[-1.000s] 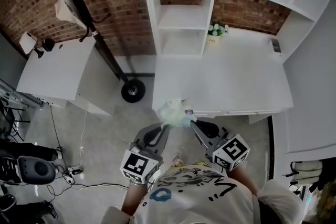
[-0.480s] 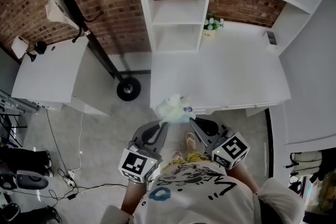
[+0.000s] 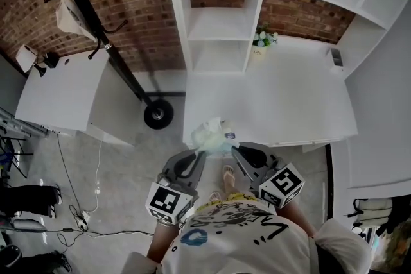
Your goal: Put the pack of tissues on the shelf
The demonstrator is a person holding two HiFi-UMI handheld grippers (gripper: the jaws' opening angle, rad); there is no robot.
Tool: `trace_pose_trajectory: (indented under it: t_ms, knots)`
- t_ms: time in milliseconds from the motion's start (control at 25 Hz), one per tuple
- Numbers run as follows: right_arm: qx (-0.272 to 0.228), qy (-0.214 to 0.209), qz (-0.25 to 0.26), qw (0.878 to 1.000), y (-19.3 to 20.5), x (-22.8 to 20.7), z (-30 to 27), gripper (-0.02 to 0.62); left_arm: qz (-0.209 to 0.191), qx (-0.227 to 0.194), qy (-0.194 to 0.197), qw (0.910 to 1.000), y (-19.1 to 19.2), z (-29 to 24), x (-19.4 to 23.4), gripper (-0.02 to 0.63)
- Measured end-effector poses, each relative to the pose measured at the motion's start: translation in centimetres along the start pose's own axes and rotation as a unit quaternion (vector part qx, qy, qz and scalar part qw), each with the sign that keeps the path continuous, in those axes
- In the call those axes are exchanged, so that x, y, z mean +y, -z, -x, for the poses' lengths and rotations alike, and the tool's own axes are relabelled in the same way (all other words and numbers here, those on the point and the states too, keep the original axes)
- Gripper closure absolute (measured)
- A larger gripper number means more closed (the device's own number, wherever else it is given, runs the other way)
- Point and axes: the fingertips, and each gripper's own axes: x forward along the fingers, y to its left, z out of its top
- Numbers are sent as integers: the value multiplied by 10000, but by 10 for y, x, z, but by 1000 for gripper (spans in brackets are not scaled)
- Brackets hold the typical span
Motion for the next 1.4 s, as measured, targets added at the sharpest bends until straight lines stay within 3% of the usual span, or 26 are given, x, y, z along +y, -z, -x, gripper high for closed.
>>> trace_pose_trajectory:
  t_ms: [720,1160,1400]
  knots:
    - [-298,83,-57,9995,-46,-111,-26,565,-150,-60,57,9999,-45,-110,38,584]
    - [-155,-107,-84,9998,-35,-152,-29,565,-54,-49,-97,9999,-40,-147,41,584]
    - [-17,-293,-60,9996,-29,-150,-37,565,156,8,-283,9995,-26,-144,47,584]
